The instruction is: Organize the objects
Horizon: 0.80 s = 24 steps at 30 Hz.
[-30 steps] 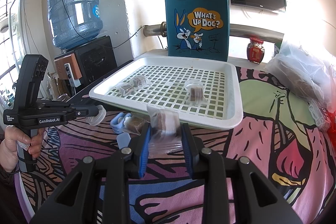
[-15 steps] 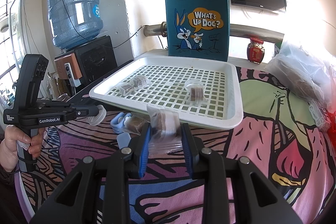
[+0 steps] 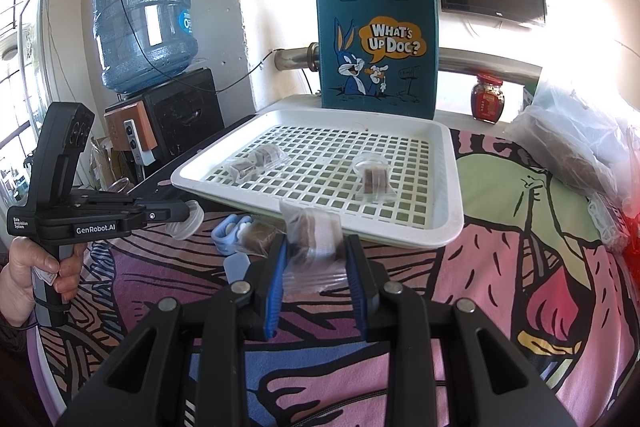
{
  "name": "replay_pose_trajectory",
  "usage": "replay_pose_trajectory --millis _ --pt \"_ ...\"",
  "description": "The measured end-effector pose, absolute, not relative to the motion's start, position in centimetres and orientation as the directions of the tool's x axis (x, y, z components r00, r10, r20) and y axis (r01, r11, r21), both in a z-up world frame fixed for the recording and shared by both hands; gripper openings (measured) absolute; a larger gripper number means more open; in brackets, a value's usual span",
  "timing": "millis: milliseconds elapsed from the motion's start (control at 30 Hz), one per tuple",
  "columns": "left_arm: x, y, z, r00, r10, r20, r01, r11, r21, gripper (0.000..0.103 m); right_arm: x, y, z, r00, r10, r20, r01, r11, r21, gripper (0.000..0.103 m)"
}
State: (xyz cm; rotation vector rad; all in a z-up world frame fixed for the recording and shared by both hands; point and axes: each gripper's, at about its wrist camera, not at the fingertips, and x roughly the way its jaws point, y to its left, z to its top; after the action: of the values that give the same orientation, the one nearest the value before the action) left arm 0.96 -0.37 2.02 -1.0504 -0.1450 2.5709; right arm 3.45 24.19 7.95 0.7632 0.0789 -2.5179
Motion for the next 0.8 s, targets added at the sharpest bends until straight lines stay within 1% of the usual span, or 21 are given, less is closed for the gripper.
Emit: replay_pose_trajectory --millis 800 --pt "0.93 -0.4 1.85 -0.657 0.365 -0.66 -0.288 -0.93 -0.227 0.003 3.44 24.25 7.92 -0.715 -0.451 -0.534 0.484 -0.871 0.088 0.028"
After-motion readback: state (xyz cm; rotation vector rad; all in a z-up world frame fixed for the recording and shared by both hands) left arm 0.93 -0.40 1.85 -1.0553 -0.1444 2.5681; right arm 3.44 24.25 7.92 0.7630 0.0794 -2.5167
